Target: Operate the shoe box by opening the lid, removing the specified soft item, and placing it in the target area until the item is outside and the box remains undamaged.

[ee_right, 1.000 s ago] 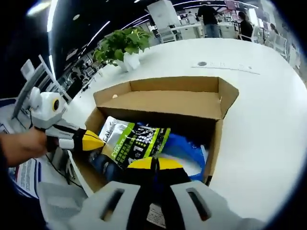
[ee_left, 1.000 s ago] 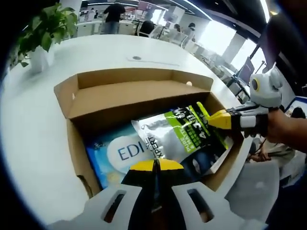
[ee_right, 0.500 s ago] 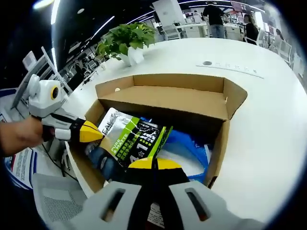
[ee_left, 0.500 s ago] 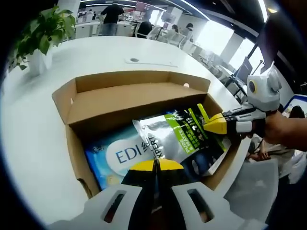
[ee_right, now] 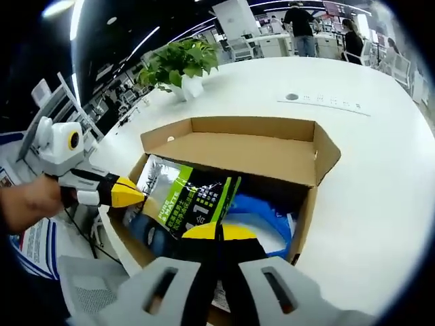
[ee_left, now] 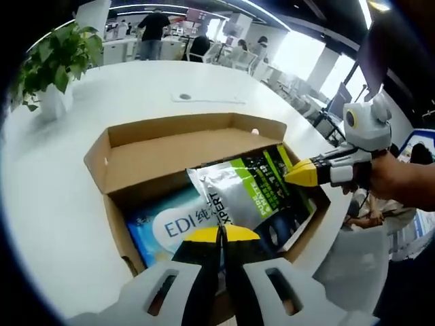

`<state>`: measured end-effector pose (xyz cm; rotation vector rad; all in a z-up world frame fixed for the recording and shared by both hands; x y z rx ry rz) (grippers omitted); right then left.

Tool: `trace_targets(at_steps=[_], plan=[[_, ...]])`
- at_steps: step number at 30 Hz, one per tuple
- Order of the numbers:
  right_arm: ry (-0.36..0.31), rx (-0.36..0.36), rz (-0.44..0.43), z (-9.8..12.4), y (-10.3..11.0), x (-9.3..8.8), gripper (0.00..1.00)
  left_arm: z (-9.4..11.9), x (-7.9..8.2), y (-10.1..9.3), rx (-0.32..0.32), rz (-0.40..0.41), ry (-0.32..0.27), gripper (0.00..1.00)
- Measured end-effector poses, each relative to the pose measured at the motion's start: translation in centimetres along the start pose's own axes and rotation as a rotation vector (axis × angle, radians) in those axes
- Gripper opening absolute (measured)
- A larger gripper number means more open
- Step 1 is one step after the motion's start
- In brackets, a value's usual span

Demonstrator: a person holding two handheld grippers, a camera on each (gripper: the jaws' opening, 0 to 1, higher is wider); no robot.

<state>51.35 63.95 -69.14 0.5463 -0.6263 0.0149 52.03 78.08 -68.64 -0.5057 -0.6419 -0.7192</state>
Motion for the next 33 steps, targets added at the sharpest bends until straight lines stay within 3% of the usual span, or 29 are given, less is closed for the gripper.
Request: trace_targets(at_steps=[15,33], plan=[[-0.061,-0.001,0.000,2.7,0.8,1.4,0.00,1.5,1.9,-1.2,-0.004,-0.028,-0.040,0.00],[-0.121,-0.031,-0.007,6.7,-1.0,2.6,0.00,1.3,5.3,-4.8,-0.043,-0.094,-0.072,0.00]])
Point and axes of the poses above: the point that each gripper's makers call its tool centre point, and the gripper's own axes: z roughly backward along the fingers, y roughly to its left, x roughly out of its top, the point moved 2 cm from there along z, roughly backward along the fingers, and after that the axes turned 11 degrees about -z, right-handed, at the moved point
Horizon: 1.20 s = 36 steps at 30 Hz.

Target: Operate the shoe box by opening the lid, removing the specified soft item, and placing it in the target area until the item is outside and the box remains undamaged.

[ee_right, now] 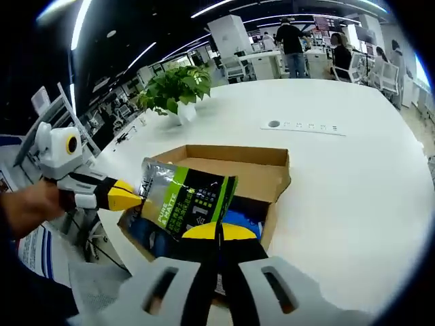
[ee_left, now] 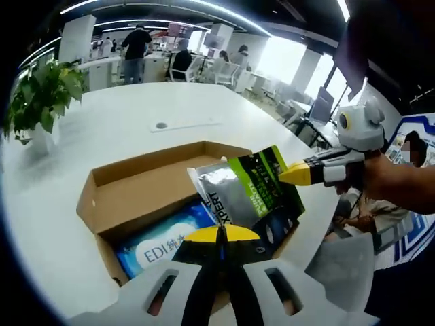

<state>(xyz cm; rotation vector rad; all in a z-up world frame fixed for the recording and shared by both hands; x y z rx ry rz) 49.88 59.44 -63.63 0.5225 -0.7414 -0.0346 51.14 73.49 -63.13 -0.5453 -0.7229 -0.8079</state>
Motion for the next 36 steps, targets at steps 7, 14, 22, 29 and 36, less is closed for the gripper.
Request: trace_targets(at_steps=[7,14,22,29,36], plan=[[-0.016,-0.019,-0.005,1.4,-1.6,0.3,0.00,-1.1,0.9,-1.3,-0.019,-0.021,0.001,0.00],[-0.027,-0.035,-0.018,2.7,-3.4,0.4,0.00,-2.7,1.7,-2.9,-0.042,-0.037,0.008,0.00],[-0.033,-0.060,-0.028,4.1,-5.9,0.6,0.00,-4.4,2.8,-5.3,-0.067,-0.053,0.012,0.00],[-0.044,-0.075,-0.035,5.2,-7.6,1.0,0.00,-5.7,3.4,-6.8,-0.091,-0.065,0.020,0.00],[-0.049,-0.094,-0.044,6.2,-9.5,1.0,0.00,-7.2,4.2,-8.2,-0.111,-0.081,0.030,0.00]])
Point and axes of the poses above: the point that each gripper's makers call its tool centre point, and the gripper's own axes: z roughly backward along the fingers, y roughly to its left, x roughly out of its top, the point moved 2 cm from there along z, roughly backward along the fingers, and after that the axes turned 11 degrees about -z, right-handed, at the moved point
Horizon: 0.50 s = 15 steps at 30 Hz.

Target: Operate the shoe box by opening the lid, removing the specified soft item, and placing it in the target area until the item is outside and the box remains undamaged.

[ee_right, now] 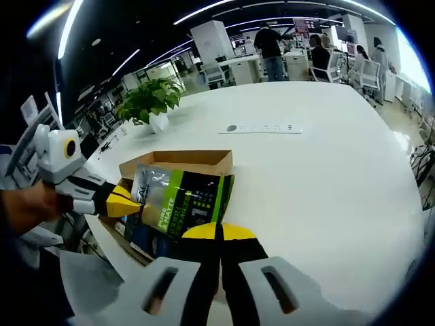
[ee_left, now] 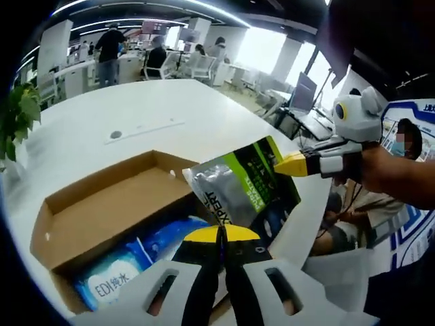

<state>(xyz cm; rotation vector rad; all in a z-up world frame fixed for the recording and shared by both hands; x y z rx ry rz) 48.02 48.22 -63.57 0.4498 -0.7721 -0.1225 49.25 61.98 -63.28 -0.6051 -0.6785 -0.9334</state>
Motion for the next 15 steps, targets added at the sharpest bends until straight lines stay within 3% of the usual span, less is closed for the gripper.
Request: trace_targets(at_steps=[15], plan=[[-0.021,-0.044,-0.029,1.6,-4.7,0.6,0.00,-4.4,1.8,-1.9,-0.040,-0.041,0.028,0.00]])
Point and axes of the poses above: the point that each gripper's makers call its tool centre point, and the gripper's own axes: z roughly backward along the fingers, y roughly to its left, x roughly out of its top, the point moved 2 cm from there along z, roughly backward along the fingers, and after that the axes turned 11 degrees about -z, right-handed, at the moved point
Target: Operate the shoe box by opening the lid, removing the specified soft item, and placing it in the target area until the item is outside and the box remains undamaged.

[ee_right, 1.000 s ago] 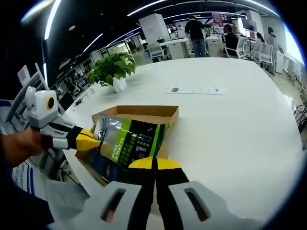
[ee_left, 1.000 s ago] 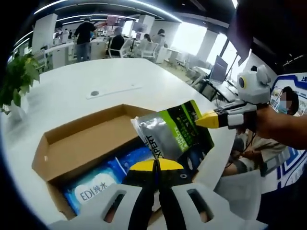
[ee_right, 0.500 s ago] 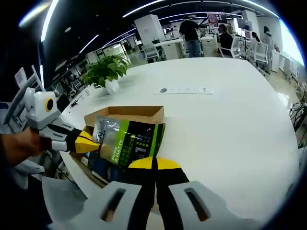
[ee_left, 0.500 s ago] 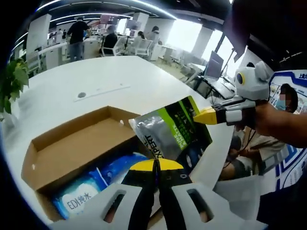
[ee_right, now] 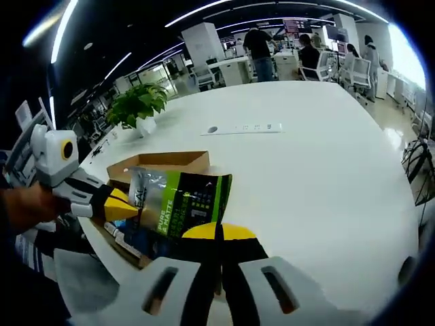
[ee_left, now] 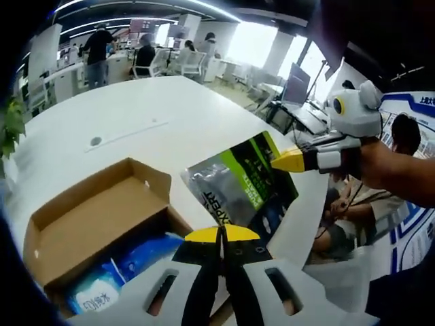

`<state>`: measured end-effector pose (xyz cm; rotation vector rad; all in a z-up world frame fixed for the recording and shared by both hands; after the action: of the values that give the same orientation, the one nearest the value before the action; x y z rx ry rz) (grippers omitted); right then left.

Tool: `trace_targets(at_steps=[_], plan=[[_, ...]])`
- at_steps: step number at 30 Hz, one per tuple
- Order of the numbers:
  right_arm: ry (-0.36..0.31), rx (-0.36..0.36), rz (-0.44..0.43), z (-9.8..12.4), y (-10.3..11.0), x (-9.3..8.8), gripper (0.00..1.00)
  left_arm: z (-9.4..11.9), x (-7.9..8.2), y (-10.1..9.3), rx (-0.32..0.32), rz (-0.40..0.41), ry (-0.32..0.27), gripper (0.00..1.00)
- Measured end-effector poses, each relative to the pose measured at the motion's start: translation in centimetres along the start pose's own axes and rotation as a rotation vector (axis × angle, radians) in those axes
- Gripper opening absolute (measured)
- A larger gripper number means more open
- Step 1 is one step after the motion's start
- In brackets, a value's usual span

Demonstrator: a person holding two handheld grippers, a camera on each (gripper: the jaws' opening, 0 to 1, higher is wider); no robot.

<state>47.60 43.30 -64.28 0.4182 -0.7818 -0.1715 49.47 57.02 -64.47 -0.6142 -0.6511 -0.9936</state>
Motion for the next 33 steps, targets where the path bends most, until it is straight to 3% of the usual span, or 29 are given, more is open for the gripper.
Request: trace_targets(at_steps=[12,33], plan=[[0.010,-0.015,-0.009,-0.1,-2.5,-0.2,0.00,-2.4,0.1,-0.8,-0.018,-0.015,0.029,0.00],[0.073,-0.031,-0.025,-3.2,-6.0,-2.0,0.00,-6.8,-2.0,-0.5,-0.007,-0.028,0.122,0.00]])
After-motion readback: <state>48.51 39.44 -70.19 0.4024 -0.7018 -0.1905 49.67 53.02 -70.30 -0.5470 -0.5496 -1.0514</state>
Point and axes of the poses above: the point that each gripper's makers call its tool centre point, and the gripper's own axes: z roughly backward along the fingers, y roughly to its left, x roughly out of its top, the point moved 2 cm from there along z, roughly backward along the fingers, and after that the axes turned 11 degrees about -z, right-handed, at the moved point
